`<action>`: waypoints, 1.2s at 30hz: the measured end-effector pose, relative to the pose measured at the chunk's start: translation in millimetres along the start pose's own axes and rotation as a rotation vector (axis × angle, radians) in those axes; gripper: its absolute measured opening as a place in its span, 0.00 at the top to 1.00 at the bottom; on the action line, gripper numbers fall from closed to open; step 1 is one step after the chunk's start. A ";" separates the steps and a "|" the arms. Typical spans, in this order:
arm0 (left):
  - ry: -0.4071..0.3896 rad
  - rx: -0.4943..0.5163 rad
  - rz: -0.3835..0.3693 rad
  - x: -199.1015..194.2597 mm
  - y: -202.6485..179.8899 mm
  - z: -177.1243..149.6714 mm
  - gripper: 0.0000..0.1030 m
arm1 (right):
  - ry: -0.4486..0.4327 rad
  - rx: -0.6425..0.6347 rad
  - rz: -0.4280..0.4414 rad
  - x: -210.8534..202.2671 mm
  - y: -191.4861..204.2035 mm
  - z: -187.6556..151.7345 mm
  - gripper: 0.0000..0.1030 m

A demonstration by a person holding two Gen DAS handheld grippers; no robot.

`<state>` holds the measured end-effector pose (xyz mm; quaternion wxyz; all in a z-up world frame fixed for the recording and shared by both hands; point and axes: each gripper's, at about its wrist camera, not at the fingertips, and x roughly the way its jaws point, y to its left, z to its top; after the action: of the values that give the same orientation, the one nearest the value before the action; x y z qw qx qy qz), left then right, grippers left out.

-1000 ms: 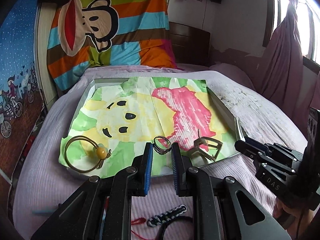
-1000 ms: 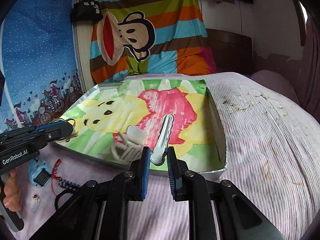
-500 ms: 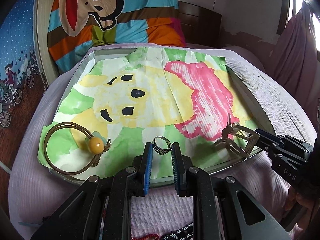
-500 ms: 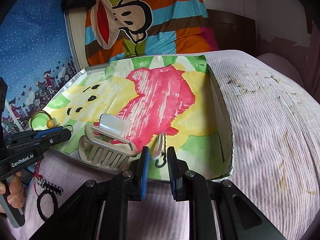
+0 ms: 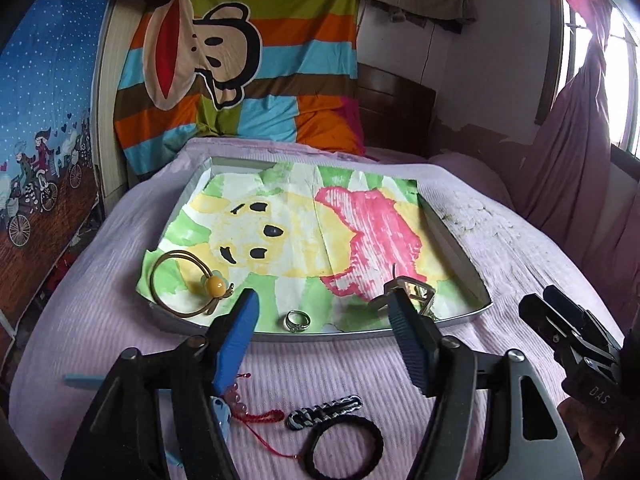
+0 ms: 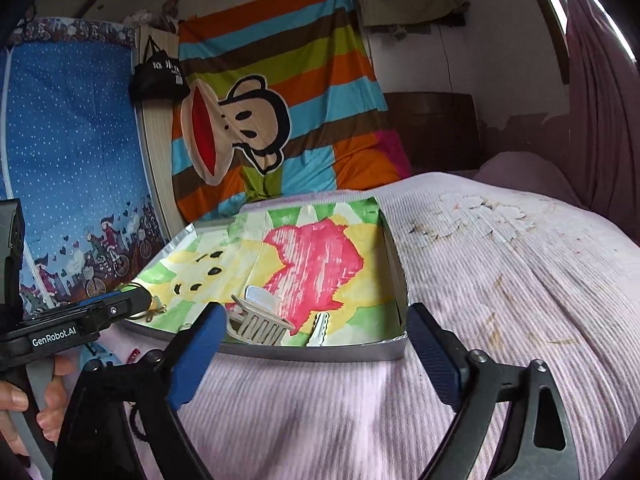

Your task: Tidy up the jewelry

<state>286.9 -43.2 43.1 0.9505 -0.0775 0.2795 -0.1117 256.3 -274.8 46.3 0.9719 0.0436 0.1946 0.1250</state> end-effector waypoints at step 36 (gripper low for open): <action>-0.164 0.061 0.165 -164.4 27.6 -93.7 0.04 | -0.093 -0.148 0.059 -90.5 80.3 -57.5 0.00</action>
<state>105.6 17.5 43.9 0.9780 -0.0345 0.2025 -0.0350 135.0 -218.8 37.4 0.9763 -0.0169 0.1383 0.1657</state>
